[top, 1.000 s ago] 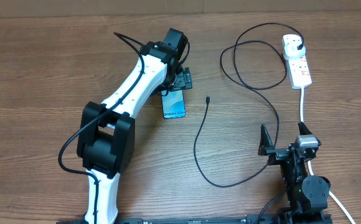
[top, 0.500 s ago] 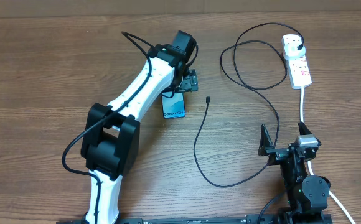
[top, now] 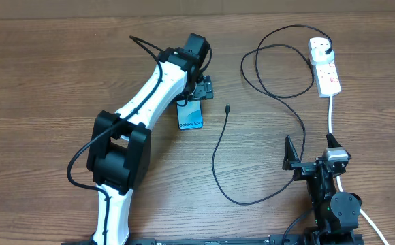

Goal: Plug charger to phone and switch on socket
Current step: 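Lower the left gripper and close it on the phone's sides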

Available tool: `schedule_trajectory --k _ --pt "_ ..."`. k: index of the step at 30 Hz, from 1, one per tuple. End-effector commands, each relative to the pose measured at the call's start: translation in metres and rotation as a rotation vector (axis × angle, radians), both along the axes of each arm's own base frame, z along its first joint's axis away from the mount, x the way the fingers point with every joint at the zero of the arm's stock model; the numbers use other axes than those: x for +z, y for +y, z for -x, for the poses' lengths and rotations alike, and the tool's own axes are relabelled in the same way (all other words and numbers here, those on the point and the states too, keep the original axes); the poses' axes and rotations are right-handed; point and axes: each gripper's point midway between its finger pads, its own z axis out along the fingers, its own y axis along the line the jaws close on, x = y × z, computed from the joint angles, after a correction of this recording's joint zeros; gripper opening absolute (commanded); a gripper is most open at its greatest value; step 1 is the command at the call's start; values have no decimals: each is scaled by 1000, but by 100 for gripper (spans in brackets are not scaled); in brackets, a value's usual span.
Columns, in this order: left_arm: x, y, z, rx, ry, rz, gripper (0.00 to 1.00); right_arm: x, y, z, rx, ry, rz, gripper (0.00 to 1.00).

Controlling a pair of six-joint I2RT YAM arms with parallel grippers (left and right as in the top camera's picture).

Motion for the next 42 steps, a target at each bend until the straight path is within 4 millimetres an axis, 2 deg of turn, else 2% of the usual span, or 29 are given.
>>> schedule_trajectory --k 1,10,34,38,42 --pt "-14 2 4 -12 36 1 100 -1 1 0 6 -6 -4 100" --pt "-17 10 2 -4 22 -50 100 -1 1 0 6 -6 -4 100" --pt "-16 4 -1 -13 3 -38 100 -1 1 0 6 -6 -4 100" --pt "-28 10 0 -6 25 -67 100 -1 1 0 6 -6 -4 100" --pt "-54 1 11 -15 115 -11 100 -1 1 0 6 -6 -4 100"
